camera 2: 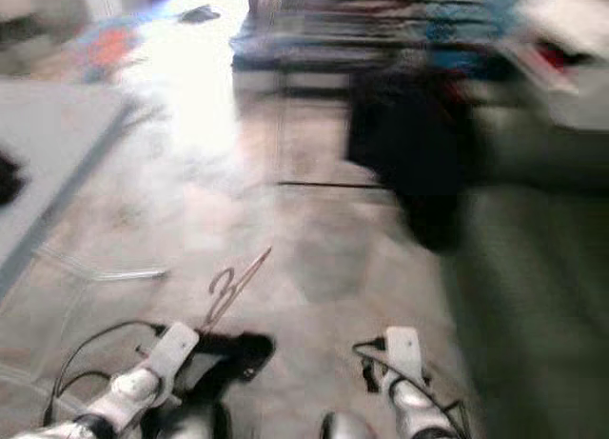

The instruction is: Hang hanger

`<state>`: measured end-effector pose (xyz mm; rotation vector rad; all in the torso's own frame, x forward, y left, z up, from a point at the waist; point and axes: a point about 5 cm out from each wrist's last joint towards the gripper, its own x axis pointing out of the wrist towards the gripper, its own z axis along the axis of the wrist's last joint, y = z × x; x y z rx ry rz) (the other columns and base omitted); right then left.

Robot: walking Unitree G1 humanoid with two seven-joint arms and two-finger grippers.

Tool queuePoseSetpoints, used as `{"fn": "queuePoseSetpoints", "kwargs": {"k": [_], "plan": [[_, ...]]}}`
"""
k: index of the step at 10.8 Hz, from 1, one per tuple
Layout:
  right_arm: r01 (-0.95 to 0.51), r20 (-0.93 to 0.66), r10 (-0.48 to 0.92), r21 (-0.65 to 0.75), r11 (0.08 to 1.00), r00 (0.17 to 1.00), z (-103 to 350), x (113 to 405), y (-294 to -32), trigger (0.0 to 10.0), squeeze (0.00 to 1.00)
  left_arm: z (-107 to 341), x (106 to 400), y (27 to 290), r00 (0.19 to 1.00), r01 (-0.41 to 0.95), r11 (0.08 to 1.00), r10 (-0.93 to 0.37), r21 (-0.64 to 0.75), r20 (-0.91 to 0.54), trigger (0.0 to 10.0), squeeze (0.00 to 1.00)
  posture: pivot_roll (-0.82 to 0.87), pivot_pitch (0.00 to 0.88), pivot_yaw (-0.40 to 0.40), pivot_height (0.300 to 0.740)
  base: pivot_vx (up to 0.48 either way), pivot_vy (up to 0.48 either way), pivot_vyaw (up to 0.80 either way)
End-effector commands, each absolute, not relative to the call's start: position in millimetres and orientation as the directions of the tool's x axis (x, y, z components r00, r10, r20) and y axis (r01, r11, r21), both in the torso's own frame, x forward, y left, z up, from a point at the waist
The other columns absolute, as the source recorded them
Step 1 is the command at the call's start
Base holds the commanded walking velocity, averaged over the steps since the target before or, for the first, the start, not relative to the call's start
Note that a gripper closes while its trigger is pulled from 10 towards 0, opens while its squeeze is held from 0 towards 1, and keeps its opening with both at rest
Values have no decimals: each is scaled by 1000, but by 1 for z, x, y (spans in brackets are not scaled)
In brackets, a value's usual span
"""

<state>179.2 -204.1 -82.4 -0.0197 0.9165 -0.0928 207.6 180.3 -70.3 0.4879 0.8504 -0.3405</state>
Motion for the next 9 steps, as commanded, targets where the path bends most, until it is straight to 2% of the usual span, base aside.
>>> {"fn": "queuePoseSetpoints", "kwargs": {"k": [1, 9], "plan": [[61, -782, -87, -63, 996, 617, -79, 187, -205, 10000, 0, -70, 208, 178, 625, 466, 844, -101, 266, -774, 10000, 0, -82, 0, -10, 740, 0, 0, 0], [16, -782, -62, -67, 998, 621, -78, 191, -199, 10000, 0, -72, 204, 180, 618, 451, 851, -81, 268, -782, 10000, 0, -70, 0, -20, 740, 0, 0, 0]]}}
